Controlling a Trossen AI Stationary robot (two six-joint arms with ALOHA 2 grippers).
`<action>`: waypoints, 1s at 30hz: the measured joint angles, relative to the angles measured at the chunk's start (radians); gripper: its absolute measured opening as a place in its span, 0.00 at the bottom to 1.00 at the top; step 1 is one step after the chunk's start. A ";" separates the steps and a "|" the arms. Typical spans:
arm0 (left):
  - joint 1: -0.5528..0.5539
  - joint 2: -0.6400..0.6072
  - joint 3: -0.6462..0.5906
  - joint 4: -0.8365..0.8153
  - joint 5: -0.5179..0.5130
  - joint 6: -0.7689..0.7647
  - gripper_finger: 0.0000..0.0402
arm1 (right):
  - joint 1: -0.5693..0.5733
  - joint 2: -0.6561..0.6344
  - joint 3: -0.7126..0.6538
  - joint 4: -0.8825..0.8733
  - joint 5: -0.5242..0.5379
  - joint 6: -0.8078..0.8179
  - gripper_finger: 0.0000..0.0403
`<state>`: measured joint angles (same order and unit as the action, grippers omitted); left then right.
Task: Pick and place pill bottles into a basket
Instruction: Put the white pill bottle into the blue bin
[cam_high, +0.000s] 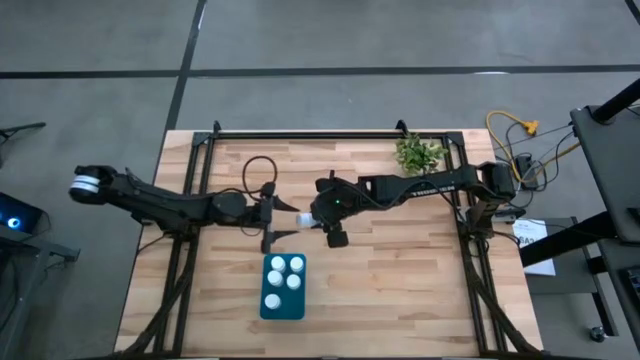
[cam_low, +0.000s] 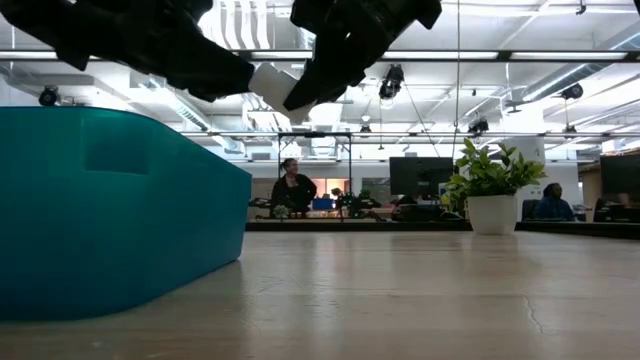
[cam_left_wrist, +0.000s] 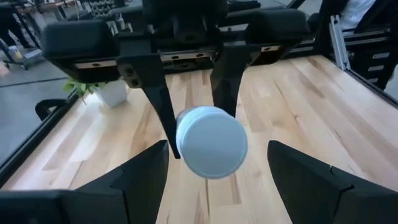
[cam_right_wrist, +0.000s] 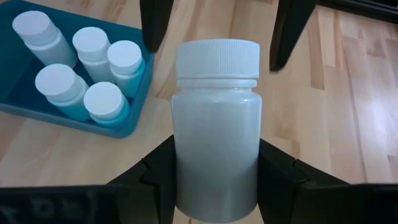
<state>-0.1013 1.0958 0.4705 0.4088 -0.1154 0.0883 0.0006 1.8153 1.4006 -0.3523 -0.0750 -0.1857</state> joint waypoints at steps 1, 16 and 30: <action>0.000 0.013 0.008 0.000 0.000 0.003 0.64 | 0.000 0.000 0.000 -0.001 0.000 0.001 0.37; 0.001 0.144 0.087 0.000 -0.002 0.025 0.63 | 0.007 0.000 0.000 -0.003 -0.001 0.001 0.37; 0.001 0.144 0.107 -0.015 -0.009 0.056 0.39 | 0.009 0.000 0.000 -0.003 -0.001 0.006 0.36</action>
<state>-0.1001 1.2400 0.5777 0.3938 -0.1246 0.1440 0.0093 1.8153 1.4006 -0.3557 -0.0757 -0.1799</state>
